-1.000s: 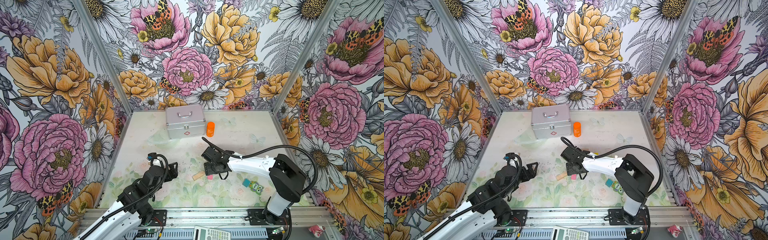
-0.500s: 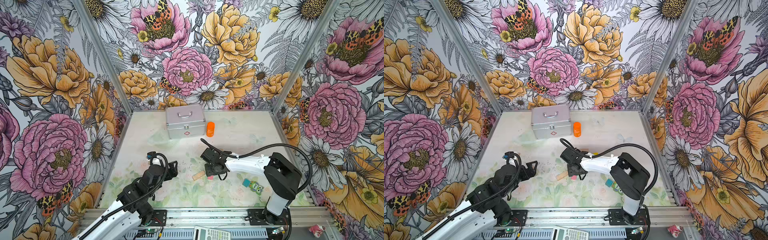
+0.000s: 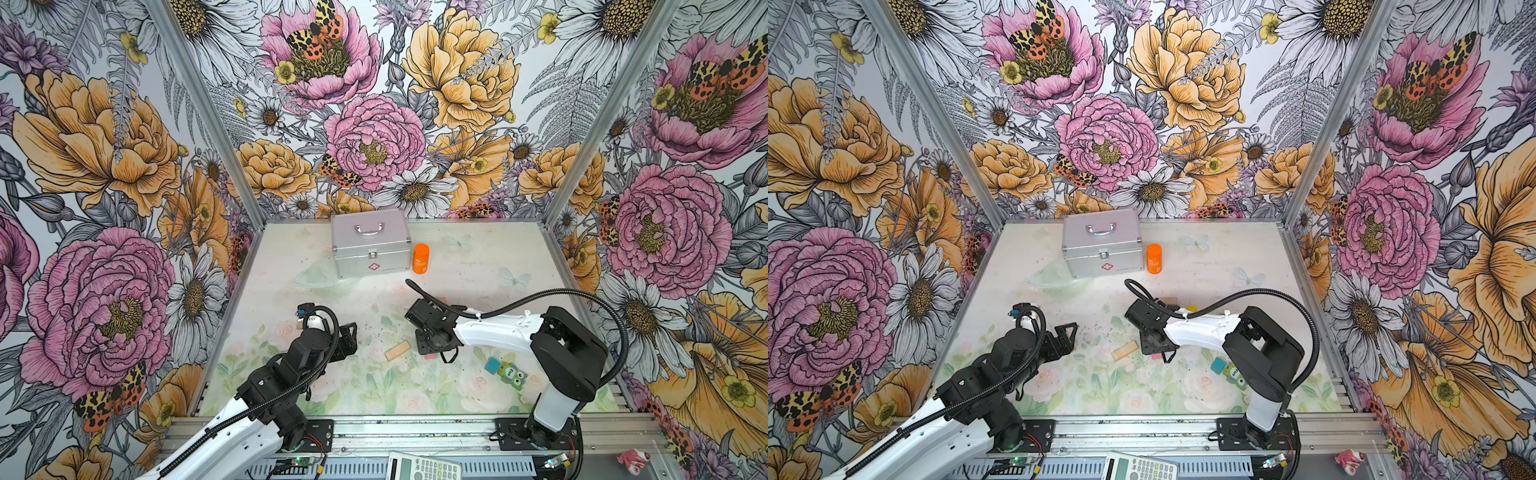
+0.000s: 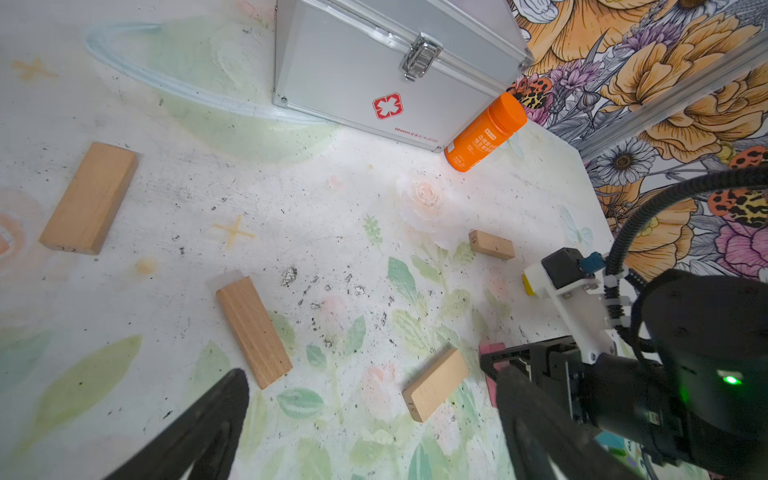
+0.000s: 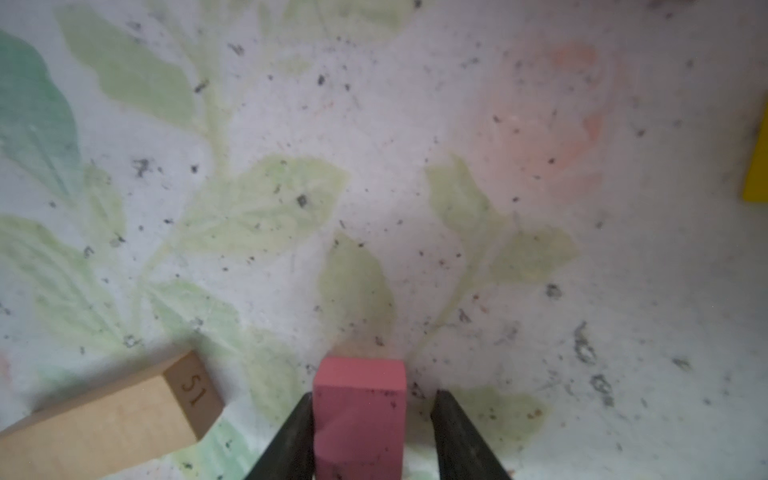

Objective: Build the wood block tower

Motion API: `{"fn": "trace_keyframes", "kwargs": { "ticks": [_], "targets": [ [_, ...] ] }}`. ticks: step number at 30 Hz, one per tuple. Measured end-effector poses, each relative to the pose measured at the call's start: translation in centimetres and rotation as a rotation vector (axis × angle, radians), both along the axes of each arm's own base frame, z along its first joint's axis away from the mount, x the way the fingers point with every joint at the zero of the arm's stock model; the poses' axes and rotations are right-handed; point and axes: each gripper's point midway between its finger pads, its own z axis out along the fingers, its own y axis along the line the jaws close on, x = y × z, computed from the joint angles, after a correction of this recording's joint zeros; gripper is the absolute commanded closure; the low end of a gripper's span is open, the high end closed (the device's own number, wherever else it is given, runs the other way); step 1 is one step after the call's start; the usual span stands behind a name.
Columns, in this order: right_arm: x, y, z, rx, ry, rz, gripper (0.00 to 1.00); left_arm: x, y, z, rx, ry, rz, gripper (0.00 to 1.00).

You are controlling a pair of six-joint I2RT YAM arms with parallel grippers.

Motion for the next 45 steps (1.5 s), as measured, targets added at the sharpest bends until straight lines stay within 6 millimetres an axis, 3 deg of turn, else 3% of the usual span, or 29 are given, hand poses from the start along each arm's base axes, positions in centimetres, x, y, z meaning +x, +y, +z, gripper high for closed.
{"fn": "trace_keyframes", "kwargs": {
  "ticks": [12,18,21,26,30,36,45],
  "targets": [
    [-0.7,-8.6,0.9,-0.032,-0.017,-0.167,0.49,-0.6,-4.0,-1.7,0.015,0.059,-0.102,0.06],
    [-0.8,-9.7,2.0,-0.023,-0.045,-0.171,0.33,-0.4,-5.2,-3.3,0.066,0.094,-0.123,0.05],
    [-0.8,-9.7,2.7,-0.008,-0.062,-0.164,0.31,-0.2,-5.4,-2.9,0.081,0.087,-0.134,0.03],
    [-1.1,-8.8,4.2,0.031,-0.101,-0.130,0.27,1.2,-6.4,0.2,0.101,0.051,-0.196,0.03],
    [-1.7,-6.7,5.2,0.052,-0.119,-0.060,0.25,3.5,-5.5,2.3,0.038,0.055,-0.207,0.03],
    [-1.8,-1.9,6.6,0.124,-0.155,0.034,0.21,5.2,-3.8,2.2,-0.088,0.098,-0.215,0.03],
    [-1.8,2.9,4.8,0.152,-0.120,0.125,0.18,4.4,-3.9,1.5,-0.199,0.120,-0.261,0.03]
  ]
}}
